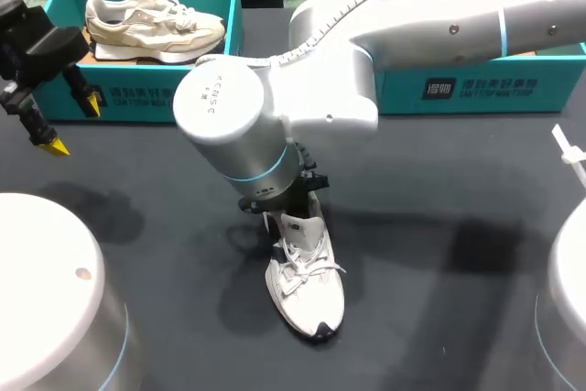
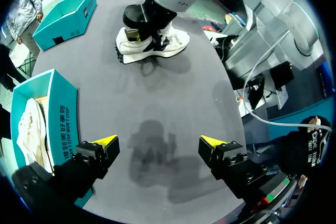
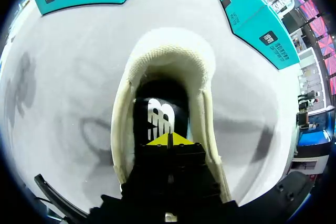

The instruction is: Take the shoe out of the shoebox, open the shoe tongue, remove and reinsert the insole, then place the shoe into the shoebox

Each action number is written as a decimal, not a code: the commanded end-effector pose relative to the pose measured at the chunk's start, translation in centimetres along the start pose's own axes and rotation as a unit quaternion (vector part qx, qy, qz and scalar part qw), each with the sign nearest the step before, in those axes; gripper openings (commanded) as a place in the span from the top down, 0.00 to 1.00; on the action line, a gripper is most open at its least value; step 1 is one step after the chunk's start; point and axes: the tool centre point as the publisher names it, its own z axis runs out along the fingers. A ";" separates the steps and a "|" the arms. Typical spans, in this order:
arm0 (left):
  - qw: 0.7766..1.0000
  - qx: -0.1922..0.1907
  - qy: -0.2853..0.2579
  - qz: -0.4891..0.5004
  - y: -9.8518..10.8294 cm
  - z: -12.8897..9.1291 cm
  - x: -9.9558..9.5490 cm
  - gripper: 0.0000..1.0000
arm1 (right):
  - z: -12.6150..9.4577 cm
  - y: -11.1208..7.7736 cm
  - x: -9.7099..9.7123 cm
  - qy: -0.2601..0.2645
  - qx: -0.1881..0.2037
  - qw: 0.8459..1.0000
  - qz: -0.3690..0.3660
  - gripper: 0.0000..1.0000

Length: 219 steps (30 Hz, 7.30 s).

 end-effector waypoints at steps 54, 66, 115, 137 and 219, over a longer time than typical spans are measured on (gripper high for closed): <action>1.000 -0.001 -0.001 0.000 0.0 0.0 0.1 0.00 | -5.2 -2.7 0.7 0.073 0.181 0.981 -0.025 0.51; 1.000 -0.001 -0.001 0.000 0.0 0.0 0.1 0.00 | -4.7 -2.9 0.7 0.071 0.180 0.980 -0.038 0.00; 1.000 -0.001 -0.001 0.000 0.0 0.0 0.1 0.00 | -11.6 -9.5 -0.6 0.015 0.142 0.989 0.025 0.00; 1.000 -0.001 -0.001 0.000 0.0 0.0 0.1 0.00 | -10.7 -9.6 -0.6 0.023 0.141 0.989 0.040 0.61; 1.000 -0.001 -0.001 0.000 0.0 0.0 0.1 0.00 | -12.0 2.5 -0.4 0.126 -0.051 0.837 -0.530 0.00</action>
